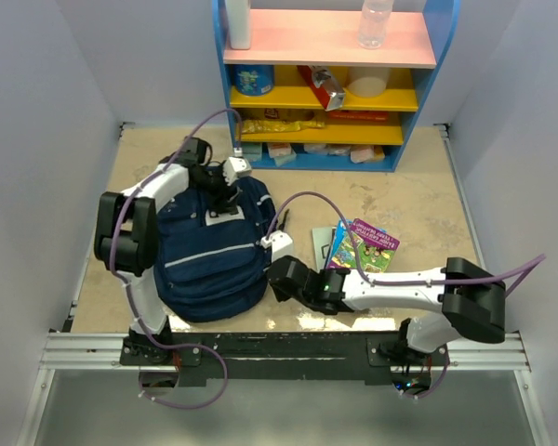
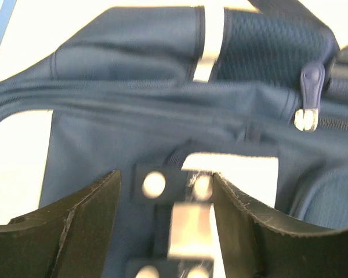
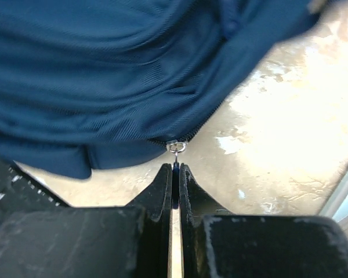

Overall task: Pack the student bag
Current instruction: Unzip the student bag at the center of the board.

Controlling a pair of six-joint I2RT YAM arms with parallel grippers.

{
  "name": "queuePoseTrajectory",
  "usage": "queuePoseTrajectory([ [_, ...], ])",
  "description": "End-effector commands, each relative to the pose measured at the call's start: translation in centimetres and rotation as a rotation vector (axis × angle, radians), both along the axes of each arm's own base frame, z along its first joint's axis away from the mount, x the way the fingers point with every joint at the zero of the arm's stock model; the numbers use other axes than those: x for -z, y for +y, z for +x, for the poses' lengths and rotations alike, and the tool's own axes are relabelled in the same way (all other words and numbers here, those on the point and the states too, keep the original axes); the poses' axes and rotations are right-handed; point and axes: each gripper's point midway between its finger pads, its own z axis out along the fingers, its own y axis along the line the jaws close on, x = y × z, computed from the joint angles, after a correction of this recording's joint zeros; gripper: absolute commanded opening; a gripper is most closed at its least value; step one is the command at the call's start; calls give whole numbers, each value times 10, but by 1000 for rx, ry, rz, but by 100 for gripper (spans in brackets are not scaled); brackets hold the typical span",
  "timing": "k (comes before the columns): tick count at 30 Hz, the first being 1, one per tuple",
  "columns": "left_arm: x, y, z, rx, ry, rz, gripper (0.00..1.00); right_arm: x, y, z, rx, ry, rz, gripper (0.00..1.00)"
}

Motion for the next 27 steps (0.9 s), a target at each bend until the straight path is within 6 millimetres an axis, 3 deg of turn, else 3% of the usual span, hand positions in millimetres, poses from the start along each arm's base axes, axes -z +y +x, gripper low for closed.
queuePoseTrajectory([
  [1,-1,81,-30,-154,107,117,70,-14,-4,19,63,29,53,0],
  [4,-27,104,-46,-177,120,85,73,-18,-7,49,88,9,55,0],
  [5,-42,113,-50,-193,100,78,75,-29,-1,59,91,-13,68,0],
  [6,-53,114,-50,-158,71,70,84,-25,-2,71,103,-19,46,0],
  [7,-61,114,-63,-136,98,55,100,-26,-1,77,89,-33,26,0],
  [8,-75,118,-66,-127,73,35,100,-34,7,86,82,-42,40,0],
  [9,-90,113,-67,-43,13,3,100,-28,6,97,84,-43,17,0],
  [10,-98,108,-87,6,45,-13,100,-27,8,104,84,-42,21,0],
  [11,-103,104,-91,113,-16,-11,100,-32,10,115,89,-41,34,0],
  [12,-106,92,-109,166,6,-68,100,-25,10,121,85,-38,14,0],
  [13,-109,86,-116,214,-27,-74,100,-32,14,128,85,-49,30,0],
  [14,-95,81,-128,274,-25,-69,100,-32,13,135,80,-52,31,0],
  [16,-83,63,-132,361,-83,-28,100,-35,18,142,76,-60,40,0],
  [17,-64,55,-141,385,-54,-2,100,-35,18,145,70,-60,39,0],
  [18,-65,43,-121,405,-175,13,100,-37,20,145,61,-62,45,0],
  [20,-63,35,-107,395,-246,-19,100,-40,23,146,52,-68,57,0],
  [21,-61,33,-86,385,-302,-17,100,-40,25,145,45,-65,61,0],
  [23,-58,36,-64,371,-313,18,100,-41,26,144,40,-66,72,0],
  [24,-39,39,-57,365,-258,33,100,-42,28,143,33,-63,82,0],
  [26,-26,47,-44,351,-225,84,100,-42,30,142,24,-61,93,0],
  [27,-9,49,-41,345,-182,89,100,-42,31,142,19,-58,96,0],
])
